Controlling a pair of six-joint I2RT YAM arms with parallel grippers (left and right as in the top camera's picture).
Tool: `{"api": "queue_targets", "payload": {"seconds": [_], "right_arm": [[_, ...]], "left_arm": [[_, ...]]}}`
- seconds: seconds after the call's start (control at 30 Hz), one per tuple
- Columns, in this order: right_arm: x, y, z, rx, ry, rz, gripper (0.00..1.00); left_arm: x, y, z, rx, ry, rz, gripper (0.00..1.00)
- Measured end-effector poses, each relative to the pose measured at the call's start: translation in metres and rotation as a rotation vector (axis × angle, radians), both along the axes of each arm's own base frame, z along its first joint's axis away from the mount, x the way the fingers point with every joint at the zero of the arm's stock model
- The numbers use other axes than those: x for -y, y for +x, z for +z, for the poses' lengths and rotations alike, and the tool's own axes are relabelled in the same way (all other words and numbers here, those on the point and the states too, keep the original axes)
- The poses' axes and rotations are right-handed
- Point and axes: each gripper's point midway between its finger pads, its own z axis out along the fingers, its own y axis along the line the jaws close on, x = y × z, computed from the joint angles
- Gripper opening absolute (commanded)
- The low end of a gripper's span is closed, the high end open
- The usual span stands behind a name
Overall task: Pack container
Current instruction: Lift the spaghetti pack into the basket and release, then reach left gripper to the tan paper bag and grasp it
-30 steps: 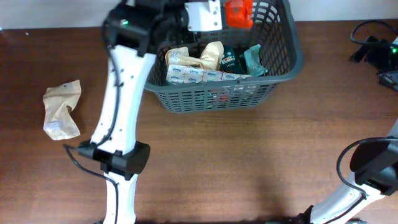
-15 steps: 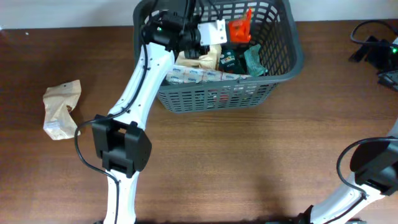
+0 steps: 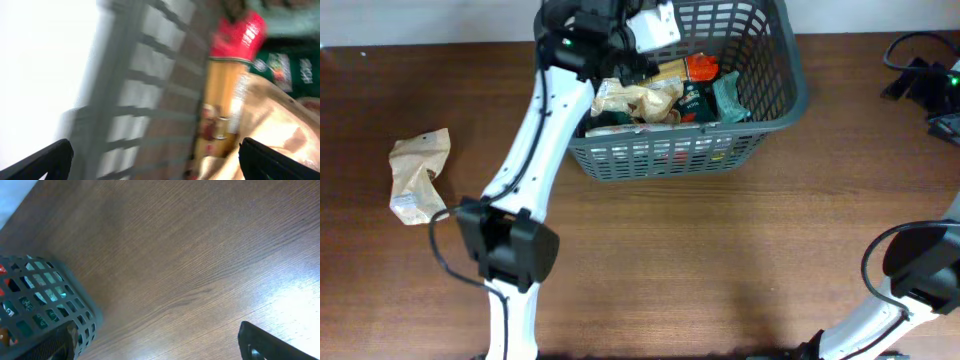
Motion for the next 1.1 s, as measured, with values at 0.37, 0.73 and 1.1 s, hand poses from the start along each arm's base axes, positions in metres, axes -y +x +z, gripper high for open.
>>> {"api": "queue_targets", "payload": {"seconds": [0.37, 0.73, 1.1], "right_arm": [[0.0, 0.0, 0.0, 0.0, 0.0, 0.0, 0.99], [0.0, 0.0, 0.0, 0.0, 0.0, 0.0, 0.99], [0.0, 0.0, 0.0, 0.0, 0.0, 0.0, 0.99]], "left_arm": [[-0.147, -0.114, 0.184, 0.178, -0.163, 0.494, 0.99], [-0.319, -0.128, 0.016, -0.322, -0.17, 1.199, 0.89], [-0.42, -0.174, -0.186, -0.715, -0.179, 1.635, 0.97]]}}
